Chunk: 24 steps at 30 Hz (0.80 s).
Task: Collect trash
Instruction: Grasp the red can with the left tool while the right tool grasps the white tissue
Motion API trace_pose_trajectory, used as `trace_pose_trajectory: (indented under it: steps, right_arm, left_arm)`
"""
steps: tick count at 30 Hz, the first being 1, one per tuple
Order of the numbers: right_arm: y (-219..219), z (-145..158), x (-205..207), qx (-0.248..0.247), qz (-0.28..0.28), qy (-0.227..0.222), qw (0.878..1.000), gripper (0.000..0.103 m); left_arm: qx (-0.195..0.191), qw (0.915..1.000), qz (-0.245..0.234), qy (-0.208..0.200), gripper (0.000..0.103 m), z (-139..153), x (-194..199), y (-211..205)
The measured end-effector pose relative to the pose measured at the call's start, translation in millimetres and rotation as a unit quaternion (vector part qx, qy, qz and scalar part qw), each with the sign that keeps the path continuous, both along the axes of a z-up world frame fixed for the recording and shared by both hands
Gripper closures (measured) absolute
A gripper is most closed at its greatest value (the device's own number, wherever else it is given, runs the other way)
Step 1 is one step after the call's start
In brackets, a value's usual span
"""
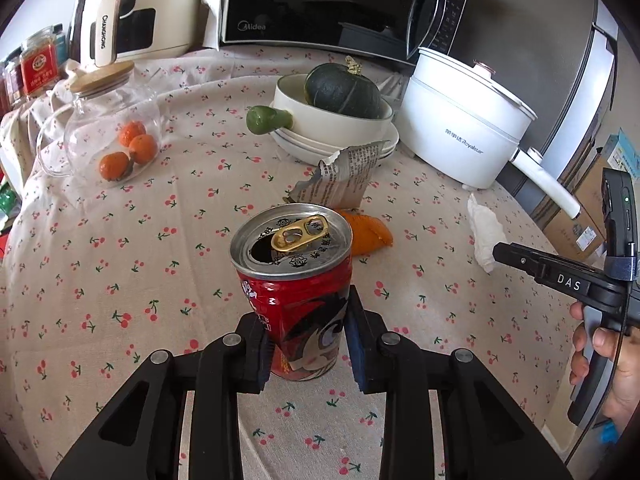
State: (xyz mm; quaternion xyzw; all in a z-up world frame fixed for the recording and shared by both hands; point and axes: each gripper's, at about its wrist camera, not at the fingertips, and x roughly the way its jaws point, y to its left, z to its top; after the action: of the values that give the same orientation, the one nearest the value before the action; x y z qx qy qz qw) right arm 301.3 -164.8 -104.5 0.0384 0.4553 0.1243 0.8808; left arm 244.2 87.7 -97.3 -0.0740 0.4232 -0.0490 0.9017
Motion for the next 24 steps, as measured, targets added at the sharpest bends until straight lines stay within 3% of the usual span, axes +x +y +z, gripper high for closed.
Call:
trace_pose_trajectory:
  steps: [5, 8, 9, 10, 12, 13, 18, 24]
  right_arm:
    - [-15.7, 11.2, -23.9, -0.003, -0.004, -0.004, 1.000, 0.066]
    - [-24.8, 17.1, -31.9, 0.021, -0.007, -0.001, 1.000, 0.065]
    - [-28.5, 17.4, -33.0, 0.034, -0.008, 0.005, 0.999, 0.056]
    - [-31.1, 17.3, -33.2, 0.045, -0.012, 0.010, 0.999, 0.039]
    - [-35.2, 18.5, -34.2, 0.066, -0.019, 0.009, 0.998, 0.025]
    - [-35.8, 19.0, -33.7, 0.073, -0.022, 0.008, 0.997, 0.023]
    - [-24.0, 10.8, -22.9, 0.079, -0.021, 0.022, 0.996, 0.022]
    - [5.5, -15.9, -6.2, 0.041, -0.007, 0.040, 0.998, 0.022]
  left_arm:
    - [-0.003, 0.9999, -0.006, 0.011, 0.071, 3.8, -21.0, -6.5]
    - [-0.007, 0.9997, -0.012, 0.018, 0.071, 6.1, -30.4, -9.9]
    - [-0.006, 0.9997, -0.015, 0.019, 0.071, 6.7, -32.9, -10.9]
    - [-0.006, 0.9996, -0.018, 0.020, 0.071, 6.9, -35.0, -11.2]
    - [-0.009, 0.9995, -0.019, 0.024, 0.071, 6.3, -36.5, -10.4]
    - [-0.010, 0.9994, -0.018, 0.026, 0.071, 5.6, -36.1, -9.8]
    - [-0.016, 0.9993, -0.013, 0.030, 0.071, 1.2, -29.9, -5.9]
    - [-0.014, 0.9991, -0.013, 0.037, 0.071, -5.7, -22.8, -5.4]
